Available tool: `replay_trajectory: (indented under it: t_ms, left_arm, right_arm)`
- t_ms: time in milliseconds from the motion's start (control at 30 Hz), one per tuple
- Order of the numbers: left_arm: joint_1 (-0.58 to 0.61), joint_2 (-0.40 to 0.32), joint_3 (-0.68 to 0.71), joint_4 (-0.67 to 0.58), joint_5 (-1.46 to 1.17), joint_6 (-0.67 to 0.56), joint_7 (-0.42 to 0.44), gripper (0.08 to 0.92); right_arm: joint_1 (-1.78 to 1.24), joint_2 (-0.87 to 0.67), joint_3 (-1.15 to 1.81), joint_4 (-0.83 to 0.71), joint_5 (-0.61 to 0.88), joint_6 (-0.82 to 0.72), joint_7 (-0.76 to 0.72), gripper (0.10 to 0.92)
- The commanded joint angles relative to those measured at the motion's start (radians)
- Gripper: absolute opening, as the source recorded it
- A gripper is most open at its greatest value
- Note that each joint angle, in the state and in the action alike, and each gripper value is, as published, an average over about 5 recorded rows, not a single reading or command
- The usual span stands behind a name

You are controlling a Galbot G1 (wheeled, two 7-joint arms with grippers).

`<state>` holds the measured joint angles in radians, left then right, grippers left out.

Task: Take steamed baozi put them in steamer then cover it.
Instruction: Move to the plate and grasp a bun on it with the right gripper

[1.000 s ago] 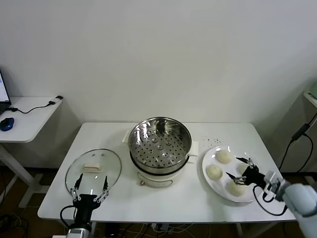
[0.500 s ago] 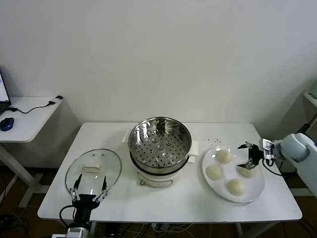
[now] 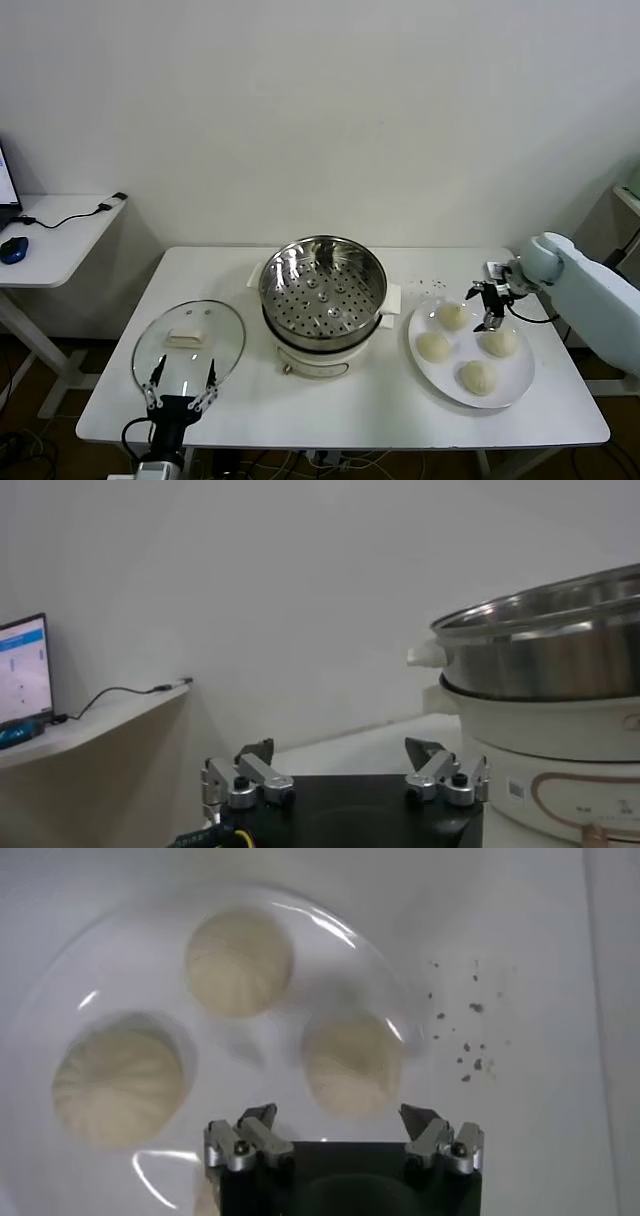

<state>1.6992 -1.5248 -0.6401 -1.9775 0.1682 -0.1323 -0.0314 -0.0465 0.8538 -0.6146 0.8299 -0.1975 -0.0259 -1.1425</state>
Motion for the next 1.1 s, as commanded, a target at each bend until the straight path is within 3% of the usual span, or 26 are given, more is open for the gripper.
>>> replay_trajectory:
  t_ms: [33,500,767,1100]
  left_arm:
    - [0.001,0.003,-0.007,0.013,-0.003,-0.002,-0.001,0.823]
    - [0.004,0.003,-0.007,0.019,-0.001,-0.007,-0.001,0.823]
    - [0.010,0.004,-0.010,0.019,-0.001,-0.011,-0.003,0.823]
    - [0.016,0.004,-0.010,0.016,0.000,-0.013,-0.003,0.823]
  right_arm:
    - [0.058,0.121,-0.055,-0.156,-0.048,0.029,-0.011,0.823]
    - [0.052,0.139,-0.044,-0.174,-0.064,0.054,-0.014,0.815]
    - [0.048,0.138,-0.043,-0.172,-0.064,0.062,-0.022,0.713]
    - [0.077,0.110,-0.048,-0.130,-0.039,0.097,-0.045,0.671]
